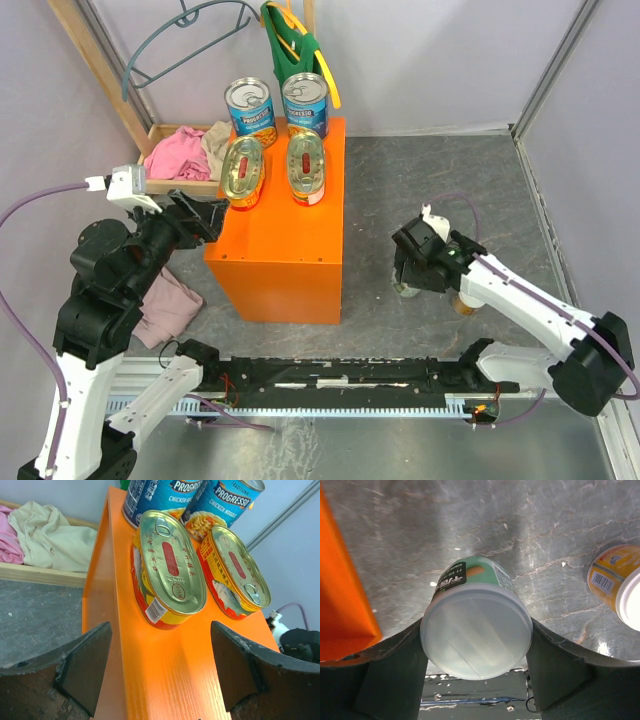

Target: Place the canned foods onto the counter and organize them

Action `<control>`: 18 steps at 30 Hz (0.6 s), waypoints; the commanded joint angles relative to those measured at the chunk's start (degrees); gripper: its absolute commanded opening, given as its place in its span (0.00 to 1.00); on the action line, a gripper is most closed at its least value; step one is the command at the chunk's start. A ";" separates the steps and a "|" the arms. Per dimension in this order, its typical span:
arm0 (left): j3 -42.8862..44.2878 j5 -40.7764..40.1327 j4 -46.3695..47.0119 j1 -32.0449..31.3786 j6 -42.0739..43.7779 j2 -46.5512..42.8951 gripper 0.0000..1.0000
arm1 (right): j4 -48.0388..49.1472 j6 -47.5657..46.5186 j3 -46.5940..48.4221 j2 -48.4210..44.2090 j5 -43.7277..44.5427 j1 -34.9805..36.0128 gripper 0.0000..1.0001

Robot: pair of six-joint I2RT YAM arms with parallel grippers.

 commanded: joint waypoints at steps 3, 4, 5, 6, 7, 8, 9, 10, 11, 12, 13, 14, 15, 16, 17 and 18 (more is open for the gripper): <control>2.96 -3.06 2.89 0.21 2.87 -0.04 0.86 | -5.19 -1.88 12.41 -4.51 2.51 -0.03 0.07; 2.96 -3.29 3.07 0.23 2.83 -0.04 0.86 | -5.87 -2.15 14.39 -4.66 2.71 -0.02 0.05; 2.96 -3.31 3.26 0.11 2.70 0.01 0.86 | -6.66 -2.61 16.39 -4.80 2.89 -0.01 0.05; 2.96 -3.36 3.38 0.19 2.73 -0.02 0.86 | -7.57 -2.93 18.60 -4.95 3.02 -0.02 0.05; 2.96 -3.33 3.45 0.15 2.65 0.09 0.86 | -8.13 -3.31 20.61 -4.95 3.19 -0.06 0.04; 2.96 -3.37 3.52 0.15 2.65 0.13 0.86 | -8.74 -3.60 22.87 -4.99 3.22 0.01 0.04; 2.96 -3.42 3.61 0.26 2.58 0.13 0.86 | -9.29 -4.00 25.15 -4.95 3.24 0.01 0.03; 2.89 -3.39 3.72 0.19 2.49 0.07 0.86 | -9.69 -4.38 27.20 -4.94 3.18 0.05 0.03; 2.93 -3.39 3.82 0.14 2.41 0.08 0.87 | -10.02 -4.76 29.34 -4.87 3.02 0.03 0.03; 2.92 -3.45 3.91 0.24 2.32 0.05 0.86 | -10.47 -5.17 31.49 -4.67 2.89 0.15 0.02; 2.92 -3.36 4.00 0.15 2.23 0.11 0.86 | -10.84 -5.56 33.68 -4.44 2.65 0.28 0.02; 2.96 -3.31 4.08 0.18 2.14 0.13 0.86 | -11.10 -5.93 35.86 -4.19 2.43 0.43 0.02; 2.99 -3.13 4.15 0.16 2.08 0.21 0.86 | -11.22 -6.31 37.80 -4.05 2.24 0.63 0.02; 3.04 -3.03 4.16 0.18 2.03 0.30 0.86 | -11.30 -6.55 39.84 -3.79 1.99 0.75 0.02; 3.05 -2.87 4.18 0.16 1.91 0.44 0.86 | -11.10 -6.94 41.57 -3.62 1.54 0.99 0.02; 2.94 -2.76 4.16 0.15 1.79 0.40 0.86 | -10.93 -7.12 43.47 -3.44 0.87 1.18 0.02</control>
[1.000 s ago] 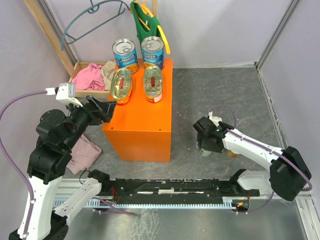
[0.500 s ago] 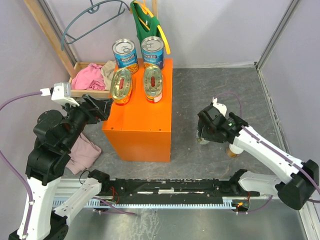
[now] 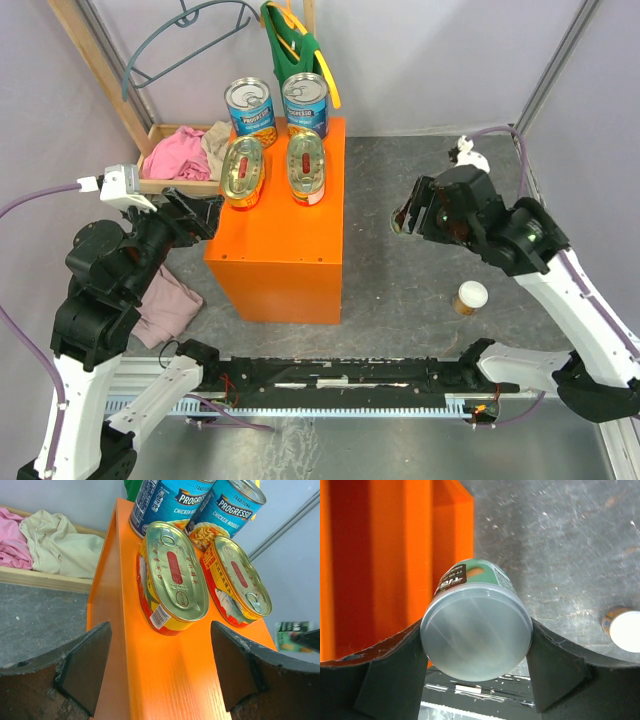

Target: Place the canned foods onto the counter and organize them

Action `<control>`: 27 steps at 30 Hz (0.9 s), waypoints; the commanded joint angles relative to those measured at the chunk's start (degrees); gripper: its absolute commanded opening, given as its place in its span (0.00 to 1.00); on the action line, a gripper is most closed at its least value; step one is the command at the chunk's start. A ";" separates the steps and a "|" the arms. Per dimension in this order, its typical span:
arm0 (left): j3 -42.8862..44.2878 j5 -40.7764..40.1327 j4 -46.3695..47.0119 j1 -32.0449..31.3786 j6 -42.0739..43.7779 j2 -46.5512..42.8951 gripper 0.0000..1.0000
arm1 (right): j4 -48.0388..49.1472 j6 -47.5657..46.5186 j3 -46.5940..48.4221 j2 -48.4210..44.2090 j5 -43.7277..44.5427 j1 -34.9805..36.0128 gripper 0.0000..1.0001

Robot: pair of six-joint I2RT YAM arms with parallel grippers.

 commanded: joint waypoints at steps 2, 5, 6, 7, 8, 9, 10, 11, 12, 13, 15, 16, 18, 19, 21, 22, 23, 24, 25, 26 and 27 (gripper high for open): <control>1.76 0.06 3.81 0.21 1.42 0.40 0.86 | 1.11 -2.80 12.44 0.65 -1.27 1.55 0.01; 1.65 0.43 3.92 0.12 1.20 0.61 0.86 | 0.55 -3.35 18.01 3.18 -1.05 4.51 0.01; 1.65 0.53 3.94 0.22 1.16 0.65 0.86 | 0.56 -3.56 19.73 3.98 -0.30 6.01 0.01; 1.65 0.46 3.97 0.23 1.11 0.75 0.86 | 0.45 -3.81 21.55 4.85 0.80 7.76 0.01; 1.65 0.53 3.96 0.13 1.07 0.79 0.86 | 0.13 -4.13 23.31 5.81 1.89 9.62 0.01; 1.72 0.62 4.02 0.17 1.06 0.89 0.86 | -0.23 -4.49 25.18 6.83 2.95 11.37 0.01; 1.80 0.60 4.03 0.19 1.06 0.92 0.86 | -0.50 -4.73 26.86 7.82 3.82 13.67 0.01; 1.82 0.70 3.96 0.21 1.05 1.00 0.86 | -0.58 -5.08 28.44 8.93 4.35 15.20 0.01; 1.81 0.66 3.87 0.22 1.06 1.06 0.86 | -0.59 -5.43 29.90 10.04 4.67 16.59 0.01; 1.82 0.78 3.79 0.17 1.00 1.05 0.86 | -0.81 -5.78 31.45 11.18 4.83 17.95 0.01; 1.60 0.76 3.69 0.16 0.89 0.98 0.86 | -1.25 -6.58 34.82 13.72 5.58 20.53 0.01; 1.64 0.68 3.64 0.16 0.84 0.87 0.86 | -1.48 -6.99 36.63 15.10 6.03 21.86 0.01; 1.56 0.61 3.59 0.18 0.80 0.70 0.86 | -2.06 -7.96 40.31 17.66 7.25 24.18 0.01; 1.54 0.63 3.51 0.16 0.76 0.68 0.86 | -2.35 -8.46 42.27 19.02 7.78 25.27 0.01; 1.49 0.54 3.47 0.15 0.67 0.52 0.86 | -3.39 -9.52 46.05 21.88 8.52 27.26 0.01; 1.47 0.44 3.40 0.14 0.54 0.41 0.85 | -4.13 -10.01 47.90 23.54 8.96 28.16 0.01; 1.39 0.49 3.48 0.14 0.47 0.28 0.85 | -5.07 -10.39 49.96 25.12 9.30 28.95 0.01; 1.37 0.54 3.48 0.22 0.41 0.23 0.85 | -5.98 -10.76 51.90 26.74 9.65 29.61 0.01; 1.38 0.58 3.50 0.20 0.37 0.16 0.85 | -6.76 -11.11 53.46 28.14 10.13 30.27 0.01; 1.38 0.62 3.58 0.16 0.28 0.14 0.85 | -7.34 -11.52 54.91 29.52 10.45 30.80 0.01; 1.28 0.69 3.59 0.18 0.21 0.07 0.85 | -7.77 -11.68 56.03 30.69 10.73 31.19 0.01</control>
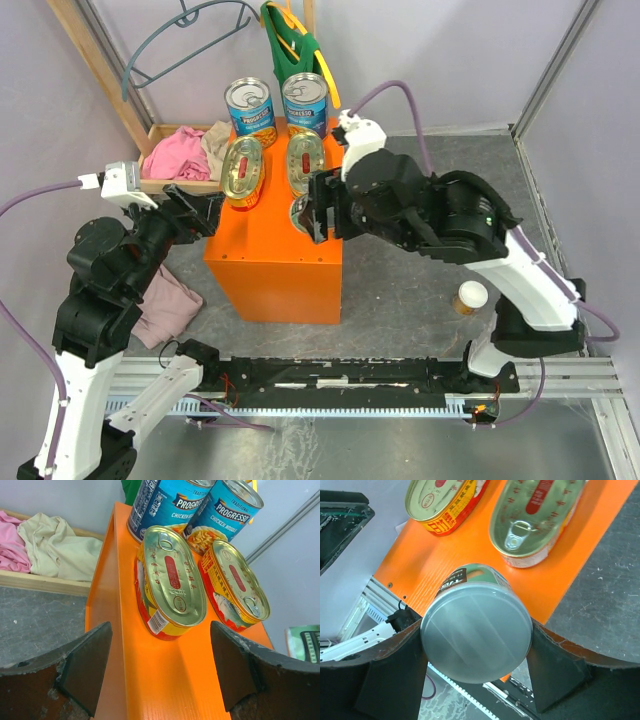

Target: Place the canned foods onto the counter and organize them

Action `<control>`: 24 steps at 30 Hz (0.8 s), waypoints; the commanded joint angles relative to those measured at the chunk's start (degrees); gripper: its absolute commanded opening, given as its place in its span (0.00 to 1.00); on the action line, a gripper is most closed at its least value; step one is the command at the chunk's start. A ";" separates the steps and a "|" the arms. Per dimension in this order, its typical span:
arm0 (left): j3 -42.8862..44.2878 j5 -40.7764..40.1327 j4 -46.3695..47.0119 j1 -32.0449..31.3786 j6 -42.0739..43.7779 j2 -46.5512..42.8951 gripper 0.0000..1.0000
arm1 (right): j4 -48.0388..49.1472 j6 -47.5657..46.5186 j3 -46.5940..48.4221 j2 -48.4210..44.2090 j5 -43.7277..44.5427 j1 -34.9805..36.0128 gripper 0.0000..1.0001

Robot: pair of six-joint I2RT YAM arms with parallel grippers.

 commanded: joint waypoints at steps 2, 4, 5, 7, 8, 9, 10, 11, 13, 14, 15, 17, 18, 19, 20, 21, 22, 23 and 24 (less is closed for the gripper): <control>1.16 0.58 2.43 0.21 0.12 -0.69 0.85 | -0.77 -3.00 8.79 5.26 4.46 2.66 0.01; 0.99 0.65 2.45 0.16 0.06 -0.81 0.85 | -1.53 -3.35 10.12 6.76 5.13 3.23 0.01; 0.88 0.71 2.52 0.22 -0.02 -0.92 0.85 | -1.70 -3.55 10.52 7.35 5.36 3.54 0.01; 0.75 0.77 2.54 0.18 -0.12 -1.12 0.85 | -2.09 -3.75 11.30 8.54 5.70 3.96 0.01; 0.72 0.85 2.54 0.15 -0.12 -1.12 0.85 | -2.30 -3.84 11.68 9.04 5.63 4.12 0.01; 0.69 0.86 2.54 0.14 -0.12 -1.14 0.84 | -2.43 -3.97 12.11 9.59 5.62 4.28 0.01; 0.74 0.86 2.54 0.15 -0.19 -1.14 0.84 | -2.56 -4.09 12.44 10.13 5.62 4.46 0.01; 0.76 0.90 2.53 0.22 -0.21 -1.05 0.84 | -2.77 -4.23 13.33 10.65 5.53 4.72 0.02; 0.77 1.09 2.60 0.16 -0.17 -0.99 0.84 | -3.63 -4.44 15.49 11.91 5.41 4.93 0.02; 0.77 1.08 2.56 0.24 -0.13 -0.92 0.84 | -3.90 -4.54 16.03 12.39 5.40 5.08 0.02; 0.76 1.20 2.58 0.18 -0.12 -0.88 0.84 | -4.03 -4.55 16.33 12.66 5.24 5.14 0.03; 0.72 1.29 2.59 0.22 -0.12 -0.74 0.84 | -3.92 -4.68 16.52 13.14 4.46 5.28 0.04; 0.64 1.38 2.70 0.18 -0.12 -0.70 0.84 | -3.91 -4.57 16.72 13.42 4.28 5.30 0.05; 0.68 1.39 2.76 0.18 -0.12 -0.65 0.84 | -3.93 -4.62 16.85 13.65 4.11 5.40 0.06; 0.66 1.52 2.74 0.22 -0.08 -0.57 0.84 | -3.92 -4.64 17.06 13.83 3.93 5.45 0.07; 0.58 1.56 2.80 0.17 -0.10 -0.43 0.84 | -3.91 -4.73 17.16 14.17 3.64 5.51 0.09; 0.59 1.63 2.88 0.22 -0.07 -0.43 0.84 | -3.84 -4.77 17.29 14.36 3.45 5.48 0.11; 0.52 1.66 2.97 0.23 -0.12 -0.33 0.84 | -3.77 -4.86 17.37 14.68 3.24 5.50 0.13; 0.44 1.78 3.05 0.15 -0.12 -0.28 0.84 | -3.81 -4.90 17.55 15.02 2.87 5.50 0.15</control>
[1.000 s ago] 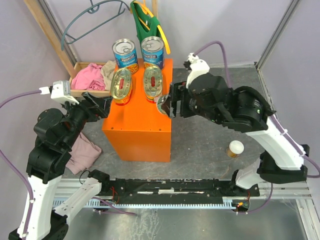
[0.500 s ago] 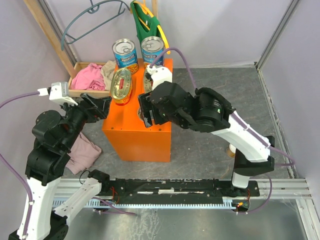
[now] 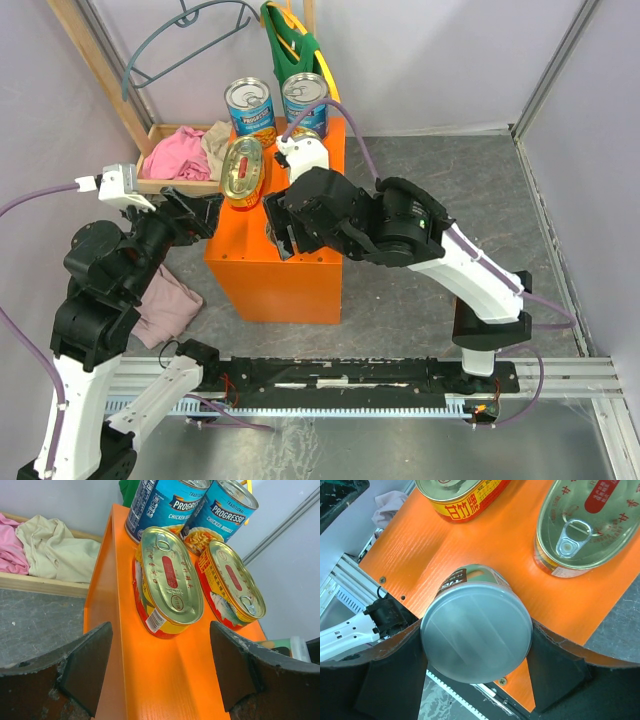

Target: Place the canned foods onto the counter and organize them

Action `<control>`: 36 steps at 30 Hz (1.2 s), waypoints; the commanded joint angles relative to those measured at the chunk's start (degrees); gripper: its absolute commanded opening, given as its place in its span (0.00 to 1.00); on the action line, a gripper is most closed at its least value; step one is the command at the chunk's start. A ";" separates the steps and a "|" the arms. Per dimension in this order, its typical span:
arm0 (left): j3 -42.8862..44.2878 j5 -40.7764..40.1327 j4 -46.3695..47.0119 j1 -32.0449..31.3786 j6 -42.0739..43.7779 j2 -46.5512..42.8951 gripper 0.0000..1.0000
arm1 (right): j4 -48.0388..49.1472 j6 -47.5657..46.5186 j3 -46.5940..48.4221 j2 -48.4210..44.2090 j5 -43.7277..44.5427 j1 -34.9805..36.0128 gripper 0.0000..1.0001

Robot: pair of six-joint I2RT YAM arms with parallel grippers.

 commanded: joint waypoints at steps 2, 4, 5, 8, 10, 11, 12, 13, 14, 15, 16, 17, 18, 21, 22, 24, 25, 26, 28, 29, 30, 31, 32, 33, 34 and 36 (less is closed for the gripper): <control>0.40 1.41 3.04 0.17 -0.10 0.58 0.84 | 2.40 -1.08 3.85 1.37 -0.67 0.33 0.20; 0.33 1.42 3.14 0.23 -0.02 0.67 0.84 | 2.38 -1.15 3.90 1.88 -1.02 0.34 0.24; 0.33 1.41 3.21 0.16 0.03 0.68 0.84 | 2.43 -1.29 3.92 2.06 -1.14 0.38 0.26; 0.33 1.37 3.31 0.17 0.07 0.87 0.84 | 2.69 -1.72 3.84 2.52 -1.13 0.38 0.35; 0.33 1.40 3.38 0.23 0.16 1.03 0.84 | 2.71 -2.02 3.86 2.89 -1.13 0.39 0.42; 0.33 1.42 3.35 0.17 0.16 1.11 0.84 | 2.72 -2.17 3.78 3.12 -1.17 0.36 0.46; 0.27 1.42 3.47 0.15 0.23 1.21 0.84 | 2.81 -2.28 3.72 3.37 -1.14 0.38 0.49; 0.32 1.38 3.48 0.16 0.25 1.23 0.84 | 2.80 -2.43 3.69 3.63 -1.13 0.39 0.53; 0.33 1.41 3.49 0.21 0.25 1.32 0.85 | 2.81 -2.60 3.61 3.82 -1.08 0.37 0.56; 0.31 1.40 3.57 0.19 0.25 1.36 0.85 | 2.82 -2.78 3.41 4.03 -0.97 0.38 0.60; 0.33 1.40 3.58 0.23 0.25 1.38 0.85 | 2.89 -2.87 3.28 4.19 -0.89 0.37 0.63; 0.31 1.50 3.63 0.23 0.25 1.39 0.85 | 2.91 -3.05 3.13 4.28 -0.79 0.37 0.66; 0.30 1.46 3.66 0.23 0.25 1.39 0.85 | 3.03 -3.21 2.96 4.39 -0.65 0.33 0.68; 0.20 1.42 3.66 0.24 0.18 1.34 0.85 | 3.67 -3.60 1.97 4.42 -0.61 0.30 0.75; 0.16 1.38 3.67 0.19 0.16 1.26 0.85 | 3.80 -3.75 1.79 4.49 -0.68 0.31 0.78; -0.06 1.29 3.66 0.22 0.01 1.06 0.85 | 3.85 -3.96 1.66 4.83 -0.85 0.29 0.80; -0.10 1.28 3.66 0.20 -0.08 0.98 0.85 | 3.85 -4.05 1.55 4.92 -0.87 0.30 0.81; -0.19 1.23 3.65 0.23 -0.10 0.87 0.85 | 3.92 -4.10 1.26 4.95 -0.89 0.28 0.82; -0.20 1.14 3.58 0.20 -0.18 0.80 0.85 | 4.20 -4.32 0.69 4.87 -0.86 0.30 0.86; -0.21 1.16 3.58 0.22 -0.19 0.77 0.85 | 4.30 -4.42 0.47 4.86 -0.87 0.30 0.94; -0.20 1.08 3.58 0.22 -0.27 0.70 0.85 | 4.27 -4.58 0.25 4.86 -0.82 0.30 1.00; -0.20 1.01 3.54 0.19 -0.32 0.64 0.85 | 4.32 -4.66 -0.01 4.79 -0.58 0.29 0.99; -0.20 1.05 3.57 0.17 -0.36 0.64 0.85 | 4.48 -4.68 -0.38 4.55 -0.38 0.30 0.99; -0.20 1.05 3.53 0.22 -0.39 0.64 0.85 | 5.03 -4.74 -0.84 4.21 -0.36 0.28 0.99; -0.21 0.96 3.50 0.22 -0.37 0.57 0.85 | 5.54 -4.77 -1.72 3.72 -0.28 0.30 0.99; -0.19 0.98 3.49 0.21 -0.44 0.51 0.85 | 6.52 -4.95 -3.75 2.80 -0.19 0.25 0.99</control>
